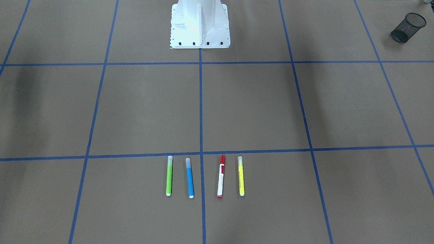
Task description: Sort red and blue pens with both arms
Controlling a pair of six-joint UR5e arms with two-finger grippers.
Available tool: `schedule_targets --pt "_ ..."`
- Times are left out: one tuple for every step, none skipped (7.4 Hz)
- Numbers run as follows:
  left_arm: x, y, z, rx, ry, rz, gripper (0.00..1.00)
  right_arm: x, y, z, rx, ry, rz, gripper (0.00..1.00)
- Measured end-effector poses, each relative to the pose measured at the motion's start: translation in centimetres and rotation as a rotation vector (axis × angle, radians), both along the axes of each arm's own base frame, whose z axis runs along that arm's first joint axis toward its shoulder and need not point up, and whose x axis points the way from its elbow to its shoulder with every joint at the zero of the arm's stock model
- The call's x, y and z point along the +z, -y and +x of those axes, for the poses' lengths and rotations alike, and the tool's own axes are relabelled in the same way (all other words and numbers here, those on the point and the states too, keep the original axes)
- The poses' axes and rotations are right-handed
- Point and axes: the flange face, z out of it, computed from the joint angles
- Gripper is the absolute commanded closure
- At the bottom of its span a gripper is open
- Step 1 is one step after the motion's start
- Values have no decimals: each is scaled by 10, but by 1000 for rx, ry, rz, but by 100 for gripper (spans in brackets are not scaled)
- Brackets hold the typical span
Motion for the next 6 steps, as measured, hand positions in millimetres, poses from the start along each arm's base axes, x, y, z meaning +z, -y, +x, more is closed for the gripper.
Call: schedule_targets --pt "-2 2 0 0 0 5 1 3 0 0 0 5 18 0" --pt "-7 4 0 1 -2 15 0 7 0 -1 -2 7 26 0" --pt "-9 6 1 5 -15 19 0 11 0 -2 -3 8 27 0" --pt "-12 5 3 11 -37 22 0 11 0 -3 -6 11 28 0" --pt "-14 5 4 17 -50 31 0 8 -1 -4 -11 23 30 0" --pt "-16 6 4 19 -56 51 0 4 -1 -5 -16 37 33 0"
